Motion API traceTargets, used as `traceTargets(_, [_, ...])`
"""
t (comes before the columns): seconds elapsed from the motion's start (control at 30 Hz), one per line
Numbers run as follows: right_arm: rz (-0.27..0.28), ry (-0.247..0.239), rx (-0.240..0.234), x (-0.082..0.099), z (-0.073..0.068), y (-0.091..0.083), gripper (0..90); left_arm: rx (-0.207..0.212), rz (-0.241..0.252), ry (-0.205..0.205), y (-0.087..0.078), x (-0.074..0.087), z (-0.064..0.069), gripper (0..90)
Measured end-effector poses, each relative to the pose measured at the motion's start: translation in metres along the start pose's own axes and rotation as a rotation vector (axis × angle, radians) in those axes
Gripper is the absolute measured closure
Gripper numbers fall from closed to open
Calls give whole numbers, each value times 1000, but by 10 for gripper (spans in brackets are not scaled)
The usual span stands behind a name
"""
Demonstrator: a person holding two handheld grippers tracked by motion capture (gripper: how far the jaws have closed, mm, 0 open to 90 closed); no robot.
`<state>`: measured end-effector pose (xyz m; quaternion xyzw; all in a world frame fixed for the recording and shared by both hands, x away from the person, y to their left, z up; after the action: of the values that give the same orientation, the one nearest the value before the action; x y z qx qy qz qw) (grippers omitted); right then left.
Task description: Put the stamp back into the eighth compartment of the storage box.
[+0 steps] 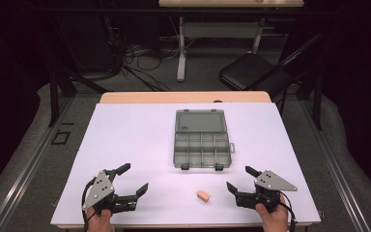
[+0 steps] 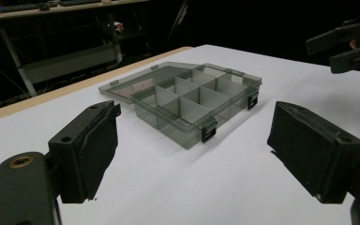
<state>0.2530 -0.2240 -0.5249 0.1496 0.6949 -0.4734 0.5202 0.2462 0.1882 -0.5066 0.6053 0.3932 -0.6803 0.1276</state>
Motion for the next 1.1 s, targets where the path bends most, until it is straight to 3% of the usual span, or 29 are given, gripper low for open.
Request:
traceTargets(0.17, [-4, 34, -13, 1, 2, 0, 153, 3, -5, 2, 0, 1, 1, 160])
traceTargets(0.33, [-14, 37, -17, 0, 2, 4, 151, 0, -14, -1, 0, 1, 0, 160])
traceTargets(0.43, [-45, 56, -16, 0, 1, 7, 153, -1, -16, 3, 0, 2, 0, 160])
traceTargets(0.8, [-66, 25, 20, -1, -6, 10, 158, -16, -26, -15, -2, 5, -3, 160])
traceTargets(1.1, [-70, 20, 2, -1, -9, 11, 204, -18, -52, -22, -2, 5, -6, 160])
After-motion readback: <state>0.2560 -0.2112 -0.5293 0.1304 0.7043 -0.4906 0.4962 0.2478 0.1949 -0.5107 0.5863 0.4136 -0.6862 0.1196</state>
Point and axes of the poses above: each handheld gripper's, and its own axes: y roughly forward along the jaws, x roughly out of its underside, z roughly to its right, the point moved 2 cm from there along y, roughly forward along the jaws, and after that the axes turned 8 degrees about -z, right-handed, at the moved point
